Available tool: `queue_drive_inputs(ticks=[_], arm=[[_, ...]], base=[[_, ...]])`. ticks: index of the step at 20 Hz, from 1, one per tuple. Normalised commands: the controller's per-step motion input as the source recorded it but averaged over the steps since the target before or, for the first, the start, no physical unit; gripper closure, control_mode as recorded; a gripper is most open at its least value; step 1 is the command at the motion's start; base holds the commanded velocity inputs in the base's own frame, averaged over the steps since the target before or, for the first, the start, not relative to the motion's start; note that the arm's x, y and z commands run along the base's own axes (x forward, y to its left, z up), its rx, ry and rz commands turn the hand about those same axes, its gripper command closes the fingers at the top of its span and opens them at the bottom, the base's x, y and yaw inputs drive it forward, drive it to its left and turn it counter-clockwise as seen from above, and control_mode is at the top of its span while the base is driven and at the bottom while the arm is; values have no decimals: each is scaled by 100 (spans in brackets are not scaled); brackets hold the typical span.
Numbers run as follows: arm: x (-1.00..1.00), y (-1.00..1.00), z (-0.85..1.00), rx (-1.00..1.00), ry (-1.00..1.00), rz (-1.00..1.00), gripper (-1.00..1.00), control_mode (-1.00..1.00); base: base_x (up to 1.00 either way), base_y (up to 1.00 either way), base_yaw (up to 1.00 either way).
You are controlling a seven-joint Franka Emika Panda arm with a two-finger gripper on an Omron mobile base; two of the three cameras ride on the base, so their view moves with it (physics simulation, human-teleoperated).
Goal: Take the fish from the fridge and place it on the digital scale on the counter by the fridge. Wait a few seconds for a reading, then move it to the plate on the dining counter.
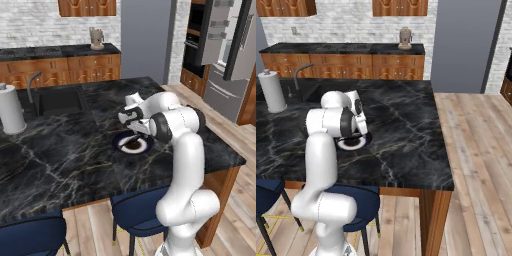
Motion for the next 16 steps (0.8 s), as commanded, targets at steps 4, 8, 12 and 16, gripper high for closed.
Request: queue_drive_inputs(ticks=[4,8,12,16], arm=[[-68,2,100,12,-14,0,-100,-100],[-95,13,96,11,-12,0,-100,-100],[-100,32,58,3,-17,0,-100,-100],[-100,20,43,0,-21,1,-100,-100]], base=[[0,0,0],[0,0,0],[0,0,0],[0,0,0]])
